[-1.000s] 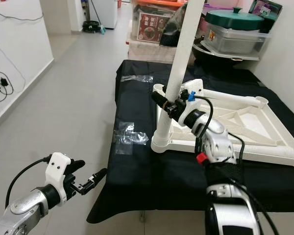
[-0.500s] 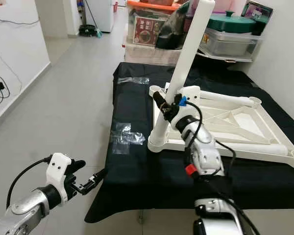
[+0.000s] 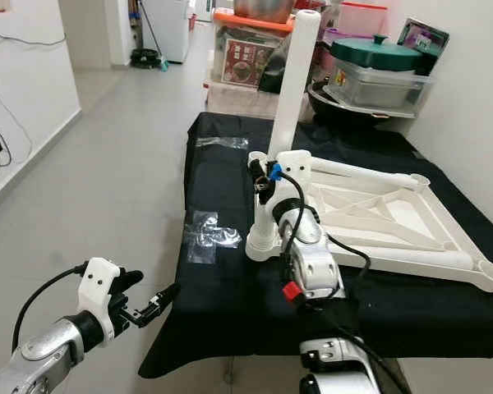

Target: Building children table

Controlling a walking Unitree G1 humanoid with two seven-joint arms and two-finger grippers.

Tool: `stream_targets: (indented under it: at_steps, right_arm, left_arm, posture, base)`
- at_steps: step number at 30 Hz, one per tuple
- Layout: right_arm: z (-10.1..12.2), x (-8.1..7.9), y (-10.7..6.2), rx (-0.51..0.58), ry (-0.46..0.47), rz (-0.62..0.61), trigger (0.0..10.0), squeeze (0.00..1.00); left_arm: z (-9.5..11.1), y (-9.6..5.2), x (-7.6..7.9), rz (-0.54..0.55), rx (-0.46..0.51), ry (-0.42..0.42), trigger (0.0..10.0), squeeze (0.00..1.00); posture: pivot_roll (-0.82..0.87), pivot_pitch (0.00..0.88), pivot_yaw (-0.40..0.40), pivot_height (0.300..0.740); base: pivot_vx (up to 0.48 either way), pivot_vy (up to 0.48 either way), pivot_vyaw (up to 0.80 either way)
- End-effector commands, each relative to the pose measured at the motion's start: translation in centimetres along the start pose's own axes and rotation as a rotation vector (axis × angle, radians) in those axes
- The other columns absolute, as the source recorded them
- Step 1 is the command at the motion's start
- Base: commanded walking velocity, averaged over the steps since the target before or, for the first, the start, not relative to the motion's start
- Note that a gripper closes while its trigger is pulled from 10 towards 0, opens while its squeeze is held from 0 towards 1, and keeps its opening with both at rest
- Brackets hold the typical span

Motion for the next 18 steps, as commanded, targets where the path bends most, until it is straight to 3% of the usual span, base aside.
stream_targets:
  at_steps: [1,11,18]
  right_arm:
    - [-7.2,1.2,-1.5,-0.315,0.046,-0.125,0.0,0.00]
    - [-8.2,1.7,-1.6,-0.366,0.064,-0.225,0.0,0.00]
    - [-8.8,0.9,-1.3,-0.388,0.032,-0.222,0.0,0.00]
  left_arm:
    - [0.0,0.3,0.3,-0.003,0.007,-0.001,10.0,0.00]
    - [-0.1,0.4,0.3,0.000,0.008,-0.004,10.0,0.00]
    - [-0.2,0.5,0.4,0.003,0.008,-0.005,10.0,0.00]
  posture:
    - [0.02,0.000,-0.111,0.740]
    - [0.02,0.000,-0.119,0.740]
    - [0.02,0.000,-0.125,0.740]
  base:
    - [0.000,0.000,0.00]
    - [0.000,0.000,0.00]
    - [0.000,0.000,0.00]
Point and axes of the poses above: a point about 5 cm out from each wrist's last joint towards the gripper, its own y axis pointing out of the wrist towards the gripper, its own z axis along the axis of the wrist's last joint, x = y × z, the point moved 2 cm from there along y, pointing out of the wrist towards the gripper, and after that the axes turned 1 degree about y, right-handed, at the moved point
